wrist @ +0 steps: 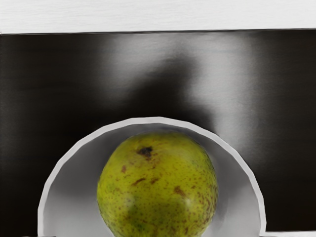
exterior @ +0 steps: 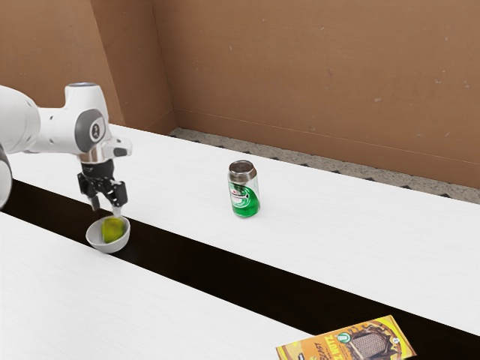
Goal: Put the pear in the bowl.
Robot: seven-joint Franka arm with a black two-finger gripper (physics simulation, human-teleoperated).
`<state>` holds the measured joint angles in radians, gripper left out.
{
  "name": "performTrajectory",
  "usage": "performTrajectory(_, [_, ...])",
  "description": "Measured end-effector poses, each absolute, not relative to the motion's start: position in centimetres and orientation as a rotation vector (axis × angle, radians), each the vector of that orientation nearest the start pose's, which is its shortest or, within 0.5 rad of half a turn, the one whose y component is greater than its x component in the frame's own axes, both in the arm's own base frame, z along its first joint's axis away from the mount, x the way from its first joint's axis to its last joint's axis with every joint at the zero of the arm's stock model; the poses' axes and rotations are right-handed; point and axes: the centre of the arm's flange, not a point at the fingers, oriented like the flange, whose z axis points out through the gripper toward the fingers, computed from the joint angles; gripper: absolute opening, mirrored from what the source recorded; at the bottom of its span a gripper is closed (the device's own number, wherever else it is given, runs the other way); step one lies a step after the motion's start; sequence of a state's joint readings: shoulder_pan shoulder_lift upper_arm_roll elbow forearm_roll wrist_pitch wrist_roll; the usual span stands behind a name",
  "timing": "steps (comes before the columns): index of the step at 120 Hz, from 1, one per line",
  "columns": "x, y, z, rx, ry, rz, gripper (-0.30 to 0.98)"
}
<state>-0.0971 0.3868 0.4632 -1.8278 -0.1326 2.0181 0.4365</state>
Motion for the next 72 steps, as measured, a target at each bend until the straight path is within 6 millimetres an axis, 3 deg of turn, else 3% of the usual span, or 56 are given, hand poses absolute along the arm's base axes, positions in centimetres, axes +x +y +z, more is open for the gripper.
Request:
performTrajectory(16, [58.9, 19.5, 33.7, -3.138, 0.062, 0.218, 0.6])
performTrajectory(29, [60.4, 16.9, 37.9, -3.13, 0.149, 0.079, 0.63])
performTrajectory(44, [59.7, 17.8, 41.8, -3.151, 0.106, 0.013, 0.65])
performTrajectory(56, [59.6, 16.1, 46.5, -3.183, 0.118, -0.056, 0.66])
performTrajectory(65, [60.7, 12.5, 51.1, -3.172, 0.191, -0.089, 0.66])
performTrajectory(72, [61.1, 10.7, 54.3, -3.16, 0.205, -0.108, 0.66])
